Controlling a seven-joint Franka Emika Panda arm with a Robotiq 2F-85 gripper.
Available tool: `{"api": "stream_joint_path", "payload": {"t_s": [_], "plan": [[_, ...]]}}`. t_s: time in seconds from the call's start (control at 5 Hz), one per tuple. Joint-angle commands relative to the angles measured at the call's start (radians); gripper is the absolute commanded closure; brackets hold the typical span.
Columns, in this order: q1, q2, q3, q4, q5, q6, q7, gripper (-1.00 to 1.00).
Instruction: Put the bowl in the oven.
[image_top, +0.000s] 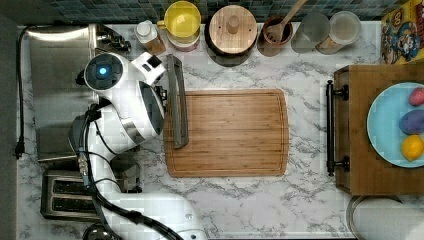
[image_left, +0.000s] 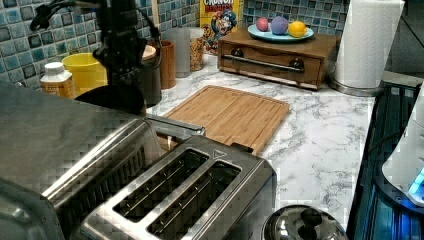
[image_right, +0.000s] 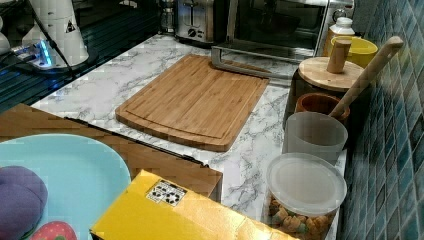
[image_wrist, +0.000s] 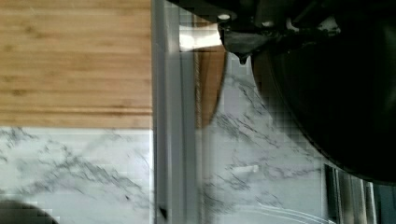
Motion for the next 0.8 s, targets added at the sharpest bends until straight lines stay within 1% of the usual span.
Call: {"api": "stream_joint_path", "payload": {"t_s": [0.2,0.4,0.6,0.8], "plan": [[0.003,0.013,0.01,0.06,0.126,0.114,0.09,1.0],[-0.013,0.016,0.02,0.02,0.186,0.158,0.064,1.0],[-0.008,0.037,0.022,0.004,0.213,0.197,0.067,1.0],[-0.008,0.078,0.044,0.04,0.248,0.144,0.068,1.0]]}}
